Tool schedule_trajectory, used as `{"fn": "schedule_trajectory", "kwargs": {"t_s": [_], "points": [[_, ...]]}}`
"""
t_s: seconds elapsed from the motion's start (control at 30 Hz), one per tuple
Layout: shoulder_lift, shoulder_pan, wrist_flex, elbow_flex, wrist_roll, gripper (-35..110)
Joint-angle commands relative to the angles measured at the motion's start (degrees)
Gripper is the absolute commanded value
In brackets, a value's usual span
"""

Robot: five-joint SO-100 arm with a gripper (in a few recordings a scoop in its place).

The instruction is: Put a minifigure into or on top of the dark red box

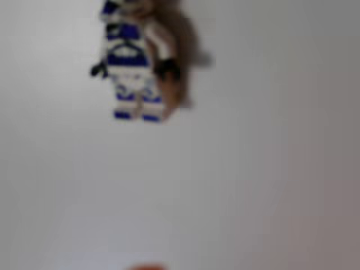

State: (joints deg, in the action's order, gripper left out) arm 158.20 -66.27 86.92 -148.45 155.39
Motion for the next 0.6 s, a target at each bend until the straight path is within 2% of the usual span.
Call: {"fn": "schedule_trajectory", "kwargs": {"t_s": [0.0,0.07,0.3,0.43,0.57], "points": [[-2.81,-2.99,-4.39,0.7,5.8,20],[-3.69,-2.02,-7.91,-1.67,3.96,20],[-10.63,-5.8,-11.51,-1.32,7.73,19],[-15.03,-9.49,-12.74,1.14,13.27,20],[-19.07,-10.02,-17.49,2.02,14.33,19]]}}
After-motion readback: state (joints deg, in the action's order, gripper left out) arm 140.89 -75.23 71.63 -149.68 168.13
